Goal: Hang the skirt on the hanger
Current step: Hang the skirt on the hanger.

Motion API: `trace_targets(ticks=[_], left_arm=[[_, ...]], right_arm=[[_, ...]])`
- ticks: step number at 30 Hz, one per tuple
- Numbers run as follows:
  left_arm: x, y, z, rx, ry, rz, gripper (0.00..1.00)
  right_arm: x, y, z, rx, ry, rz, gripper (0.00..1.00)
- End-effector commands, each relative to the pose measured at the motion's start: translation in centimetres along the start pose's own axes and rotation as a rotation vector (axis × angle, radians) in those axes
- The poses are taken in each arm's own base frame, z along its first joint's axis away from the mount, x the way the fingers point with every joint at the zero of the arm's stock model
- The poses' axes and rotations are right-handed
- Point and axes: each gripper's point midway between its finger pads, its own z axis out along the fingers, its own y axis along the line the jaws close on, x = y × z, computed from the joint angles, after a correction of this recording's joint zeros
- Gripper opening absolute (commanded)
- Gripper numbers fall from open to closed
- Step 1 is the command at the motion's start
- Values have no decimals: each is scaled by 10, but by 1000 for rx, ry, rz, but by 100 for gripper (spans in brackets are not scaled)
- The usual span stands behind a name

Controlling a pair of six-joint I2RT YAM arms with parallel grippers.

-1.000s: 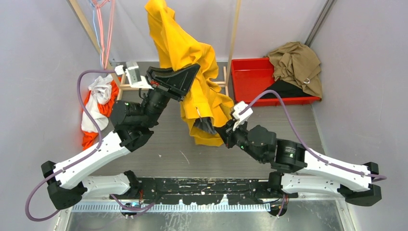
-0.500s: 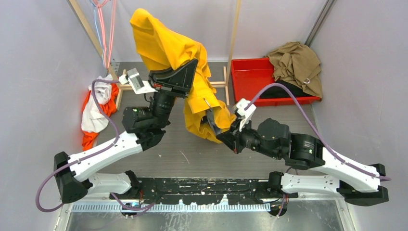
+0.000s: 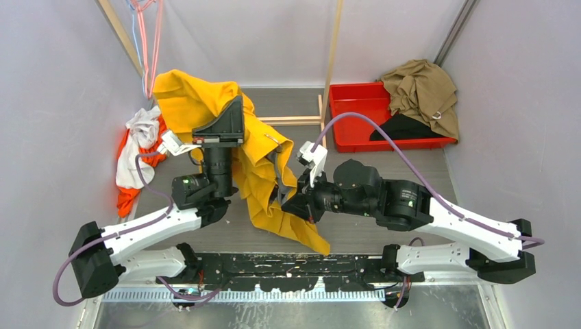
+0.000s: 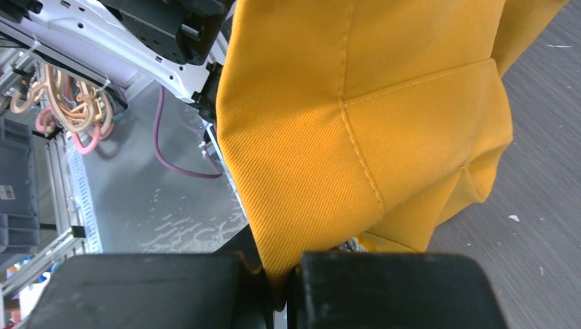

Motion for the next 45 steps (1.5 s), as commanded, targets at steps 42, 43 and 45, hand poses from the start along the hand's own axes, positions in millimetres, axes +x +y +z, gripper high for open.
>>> trace_targets(ticks=[42,43,45], left_arm=[[160,215,-52,-529,-124,-1302,0],[164,213,-51,-530,-111,-1327,0],[169,211,-50,-531,-91,-1357,0]], right_arm=[[20,-22,48,236,174,109,1],[27,-23,52,230,194,91,1],[35,-24,60,203,208,63,1]])
